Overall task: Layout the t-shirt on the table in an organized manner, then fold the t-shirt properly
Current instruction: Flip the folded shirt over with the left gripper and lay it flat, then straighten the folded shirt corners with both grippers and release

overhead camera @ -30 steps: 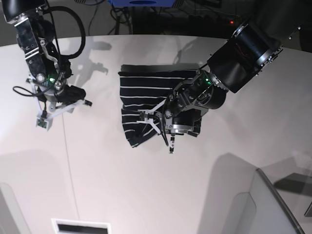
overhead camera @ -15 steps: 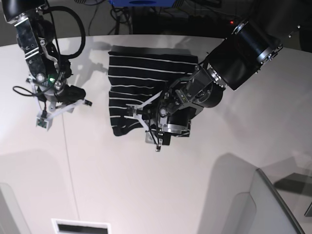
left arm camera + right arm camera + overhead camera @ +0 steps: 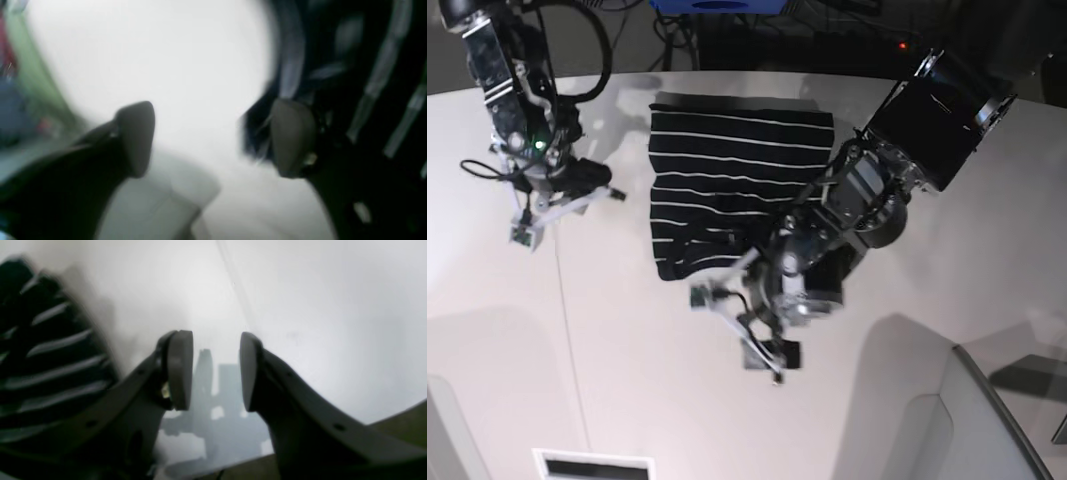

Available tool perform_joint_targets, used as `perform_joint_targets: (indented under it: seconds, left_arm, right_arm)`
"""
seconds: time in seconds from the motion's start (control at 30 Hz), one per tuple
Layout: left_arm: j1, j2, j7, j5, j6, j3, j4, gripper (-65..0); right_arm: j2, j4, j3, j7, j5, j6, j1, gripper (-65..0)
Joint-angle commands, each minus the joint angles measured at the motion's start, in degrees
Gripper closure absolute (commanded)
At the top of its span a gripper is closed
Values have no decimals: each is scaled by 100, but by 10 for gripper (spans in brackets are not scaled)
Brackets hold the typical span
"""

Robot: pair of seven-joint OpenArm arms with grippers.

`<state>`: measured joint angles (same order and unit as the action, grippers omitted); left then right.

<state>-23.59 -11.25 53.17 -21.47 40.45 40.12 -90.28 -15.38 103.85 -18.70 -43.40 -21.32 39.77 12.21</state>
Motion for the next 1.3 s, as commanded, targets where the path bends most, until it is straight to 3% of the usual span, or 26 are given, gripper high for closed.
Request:
perform_joint_targets:
  seconds: [0.0, 0.1, 0.13, 0.27, 0.43, 0.63, 0.83, 1.0, 1.13, 1.27]
  left_arm:
    - [8, 21, 77, -37, -45, -236, -374, -355]
    - [720, -137, 94, -37, -45, -799, -1113, -31]
    - [1001, -190, 85, -37, -45, -957, -1341, 0]
    - [2126, -207, -38, -37, -45, -1555, -1869, 0]
    - [3419, -199, -1145, -81, -45, -2179, -1886, 0]
    - [3850, -199, -1286, -37, -45, -2328, -1429, 0]
    - [3850, -207, -1295, -37, -45, -2302, -752, 0]
    - [3823, -216, -1295, -37, -45, -2355, -1113, 0]
    - [3850, -181, -1286, -37, -45, -2891, -1869, 0]
    - [4113, -181, -1304, -28, -45, -3814, -2106, 0]
  right_arm:
    - [12, 309, -7, 133, 62, 23, -56, -143]
    - [-23, 705, -596, 107, 62, 23, -30, -26]
    - [-23, 775, -877, 98, 62, 23, -47, 0]
    - [-14, 749, -2047, 107, 62, 23, -223, -2]
    - [39, 511, -3075, 124, 62, 23, -592, 0]
    - [373, -491, -3198, 151, 62, 23, -759, 0]
    - [408, -1502, -3225, 872, 71, 23, -786, 0]
    - [373, -1177, -3225, 889, 71, 23, -724, 0]
    - [-67, -157, -3172, 889, 79, 23, -557, 0]
    - [-761, 643, -2732, 889, 79, 23, -21, 0]
